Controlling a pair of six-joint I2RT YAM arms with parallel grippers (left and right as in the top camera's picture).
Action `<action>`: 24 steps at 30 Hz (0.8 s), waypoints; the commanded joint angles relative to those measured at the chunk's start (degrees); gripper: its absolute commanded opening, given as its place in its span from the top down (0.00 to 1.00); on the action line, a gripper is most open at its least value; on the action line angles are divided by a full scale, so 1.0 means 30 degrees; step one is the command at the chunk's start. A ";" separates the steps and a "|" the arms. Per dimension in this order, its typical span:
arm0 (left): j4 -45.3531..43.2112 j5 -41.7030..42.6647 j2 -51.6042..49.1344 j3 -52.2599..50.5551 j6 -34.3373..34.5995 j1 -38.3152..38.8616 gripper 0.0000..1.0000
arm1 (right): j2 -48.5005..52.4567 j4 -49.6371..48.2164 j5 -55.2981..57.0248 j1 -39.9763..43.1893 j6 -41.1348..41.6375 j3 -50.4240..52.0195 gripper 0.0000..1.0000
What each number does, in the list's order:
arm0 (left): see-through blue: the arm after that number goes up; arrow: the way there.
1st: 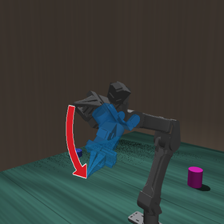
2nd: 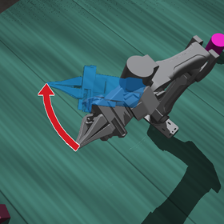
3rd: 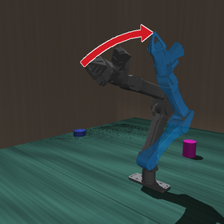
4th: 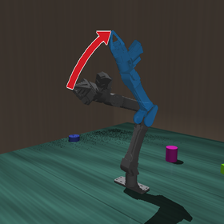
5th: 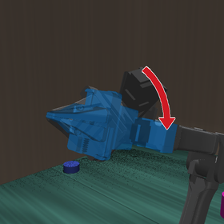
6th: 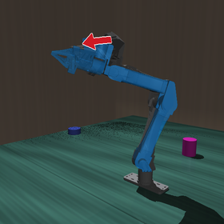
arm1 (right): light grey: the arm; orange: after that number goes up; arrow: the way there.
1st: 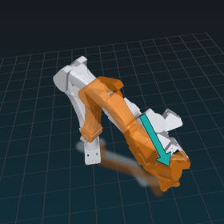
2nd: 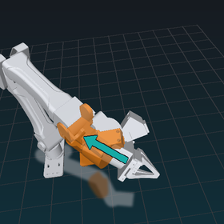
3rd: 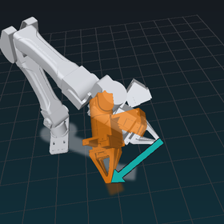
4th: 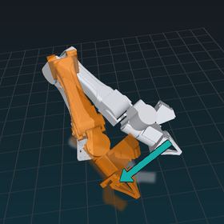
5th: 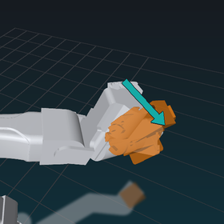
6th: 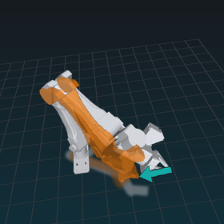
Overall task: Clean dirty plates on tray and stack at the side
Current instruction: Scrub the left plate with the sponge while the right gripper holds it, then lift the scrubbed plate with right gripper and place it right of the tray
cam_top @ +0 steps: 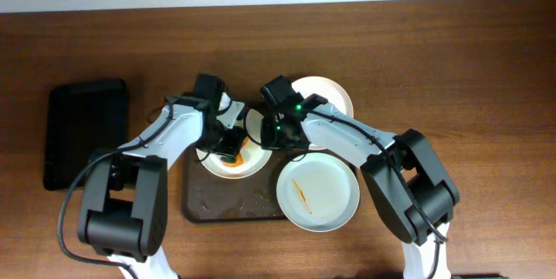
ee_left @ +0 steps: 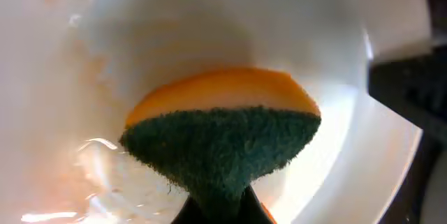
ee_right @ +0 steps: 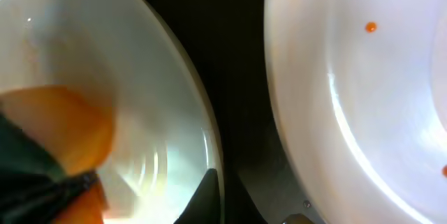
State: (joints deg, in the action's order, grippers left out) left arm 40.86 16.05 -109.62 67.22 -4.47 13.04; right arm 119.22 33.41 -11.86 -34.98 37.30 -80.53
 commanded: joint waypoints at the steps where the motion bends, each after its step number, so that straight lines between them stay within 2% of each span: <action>1: -0.4983 -0.6484 -0.0918 0.0036 0.3162 -0.0277 1.00 | 0.0051 0.0219 0.0539 -0.0102 -0.0270 0.0036 0.96; 3: -0.3942 -1.0338 -0.0918 0.0044 0.5676 -0.0277 1.00 | 0.0051 0.0219 0.0546 -0.0102 -0.0270 0.0036 0.96; 5: -0.2025 -1.1089 -0.0918 0.0044 0.6280 -0.0270 1.00 | 0.0051 0.0211 0.0546 -0.0102 -0.0270 0.0036 0.96; 8: 0.1690 -0.7686 -0.0918 0.0036 0.6237 -0.0262 1.00 | 0.0051 0.0211 0.0539 -0.0102 -0.0270 0.0036 0.96; 10: 0.3191 -0.4524 -0.0918 0.0044 0.5362 -0.0262 1.00 | 0.0051 0.0211 0.0539 -0.0102 -0.0270 0.0036 0.96; 12: 0.3308 0.0350 -0.0918 0.0044 0.2820 -0.0262 1.00 | 0.0051 0.0219 0.0532 -0.0109 -0.0270 0.0036 0.96; 14: 0.2120 0.2375 -0.0918 0.0044 0.1974 -0.0262 1.00 | 0.0051 0.0226 0.0532 -0.0109 -0.0270 0.0036 0.96; 17: -0.0838 0.1902 -0.0918 0.0044 0.2229 -0.0335 1.00 | 0.0051 0.0306 0.0452 -0.0109 -0.0270 0.0036 0.96; 19: -0.2193 -0.1370 -0.0918 0.0277 0.4947 -0.0860 1.00 | 0.0051 0.0306 0.0459 -0.0109 -0.0270 0.0036 0.96; 22: -0.0896 -0.2499 -0.0911 0.2412 0.5333 -0.2127 1.00 | 0.0051 0.0306 0.0459 -0.0109 -0.0270 0.0036 0.96; 24: 0.2623 -0.2499 -0.0911 0.5712 0.5319 -0.3104 1.00 | 0.0051 0.0306 0.0459 -0.0109 -0.0270 0.0036 0.96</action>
State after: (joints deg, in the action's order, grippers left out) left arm 41.30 11.75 -112.05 73.84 10.09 7.20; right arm 119.22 33.78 -11.86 -34.98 37.04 -80.53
